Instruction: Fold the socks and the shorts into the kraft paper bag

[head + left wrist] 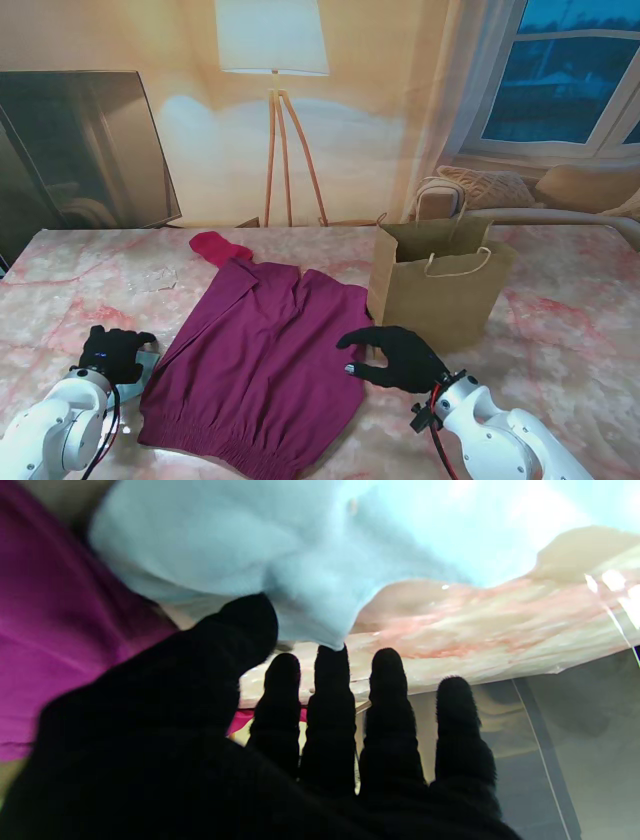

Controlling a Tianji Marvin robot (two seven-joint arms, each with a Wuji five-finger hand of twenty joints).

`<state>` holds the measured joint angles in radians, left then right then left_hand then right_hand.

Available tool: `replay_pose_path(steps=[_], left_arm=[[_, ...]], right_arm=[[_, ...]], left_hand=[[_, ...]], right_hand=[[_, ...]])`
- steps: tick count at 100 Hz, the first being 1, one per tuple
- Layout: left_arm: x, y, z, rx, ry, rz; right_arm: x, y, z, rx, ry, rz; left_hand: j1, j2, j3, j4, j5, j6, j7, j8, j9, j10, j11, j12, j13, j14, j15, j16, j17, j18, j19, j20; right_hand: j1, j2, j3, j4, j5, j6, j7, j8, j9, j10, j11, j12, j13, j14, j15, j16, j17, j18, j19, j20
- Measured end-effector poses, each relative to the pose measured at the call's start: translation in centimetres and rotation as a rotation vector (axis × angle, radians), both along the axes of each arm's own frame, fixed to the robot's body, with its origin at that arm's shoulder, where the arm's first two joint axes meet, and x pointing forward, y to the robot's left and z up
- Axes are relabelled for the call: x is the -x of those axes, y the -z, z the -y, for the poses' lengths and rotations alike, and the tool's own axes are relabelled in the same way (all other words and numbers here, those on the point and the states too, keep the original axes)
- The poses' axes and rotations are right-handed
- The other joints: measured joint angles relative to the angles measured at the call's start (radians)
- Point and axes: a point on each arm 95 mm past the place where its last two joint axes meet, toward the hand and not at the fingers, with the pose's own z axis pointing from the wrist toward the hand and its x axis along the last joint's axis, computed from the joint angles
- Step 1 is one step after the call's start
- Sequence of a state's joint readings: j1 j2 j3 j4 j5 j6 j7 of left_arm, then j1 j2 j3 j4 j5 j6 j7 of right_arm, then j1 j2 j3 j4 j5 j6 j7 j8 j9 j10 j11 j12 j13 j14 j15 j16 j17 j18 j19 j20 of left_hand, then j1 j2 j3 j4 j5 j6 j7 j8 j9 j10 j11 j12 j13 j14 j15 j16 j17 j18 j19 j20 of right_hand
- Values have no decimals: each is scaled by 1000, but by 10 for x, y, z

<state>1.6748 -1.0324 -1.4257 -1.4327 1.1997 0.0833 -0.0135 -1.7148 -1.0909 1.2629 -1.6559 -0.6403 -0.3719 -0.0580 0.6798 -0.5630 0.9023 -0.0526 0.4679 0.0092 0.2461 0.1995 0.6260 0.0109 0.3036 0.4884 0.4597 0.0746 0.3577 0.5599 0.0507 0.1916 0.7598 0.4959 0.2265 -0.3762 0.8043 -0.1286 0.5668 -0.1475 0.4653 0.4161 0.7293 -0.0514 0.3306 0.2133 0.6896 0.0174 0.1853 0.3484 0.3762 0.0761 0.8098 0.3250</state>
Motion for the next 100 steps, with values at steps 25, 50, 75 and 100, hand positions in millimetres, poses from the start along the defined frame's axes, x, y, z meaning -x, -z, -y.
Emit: replay_pose_path(steps=[25, 50, 75, 100], left_arm=[[-6, -1, -2, -28, 3, 61], [-2, -1, -9, 19, -37, 53], [-2, -7, -12, 109, -82, 104], [-7, -19, -14, 151, -104, 179]], right_arm=[[0, 0, 0, 1, 0, -1], [0, 1, -1, 1, -4, -5], [0, 1, -1, 0, -2, -7], [0, 0, -2, -1, -4, -8]], left_hand=[[11, -58, -91, -66, 117, -177, 565, 435, 104, -38, 223, 393, 11, 10, 132, 210, 5, -1, 41, 0], [37, -17, -168, -66, 156, -271, 720, 523, 188, -32, -27, -16, 69, 8, 75, 77, 37, -3, 71, 0], [95, -60, -202, -67, 201, -307, 723, 508, 571, -54, -61, 229, 260, -6, 128, 85, 77, -1, 116, 21], [97, -87, -140, -67, 237, -317, 714, 461, 608, -54, -75, 304, 299, -13, 181, 131, 92, 2, 135, 21]], right_hand=[[0, 0, 0, 0, 0, 0, 0, 0, 0, 0, 0, 0, 0, 0, 0, 0, 0, 9, 1, 0], [0, 0, 0, 0, 0, 0, 0, 0, 0, 0, 0, 0, 0, 0, 0, 0, 0, 9, 1, 0], [0, 9, 0, 0, 0, 0, 0, 0, 0, 0, 0, 0, 0, 0, 0, 0, 0, 9, 1, 0], [0, 13, 0, 0, 0, 0, 0, 0, 0, 0, 0, 0, 0, 1, 0, 0, 0, 9, 1, 0]])
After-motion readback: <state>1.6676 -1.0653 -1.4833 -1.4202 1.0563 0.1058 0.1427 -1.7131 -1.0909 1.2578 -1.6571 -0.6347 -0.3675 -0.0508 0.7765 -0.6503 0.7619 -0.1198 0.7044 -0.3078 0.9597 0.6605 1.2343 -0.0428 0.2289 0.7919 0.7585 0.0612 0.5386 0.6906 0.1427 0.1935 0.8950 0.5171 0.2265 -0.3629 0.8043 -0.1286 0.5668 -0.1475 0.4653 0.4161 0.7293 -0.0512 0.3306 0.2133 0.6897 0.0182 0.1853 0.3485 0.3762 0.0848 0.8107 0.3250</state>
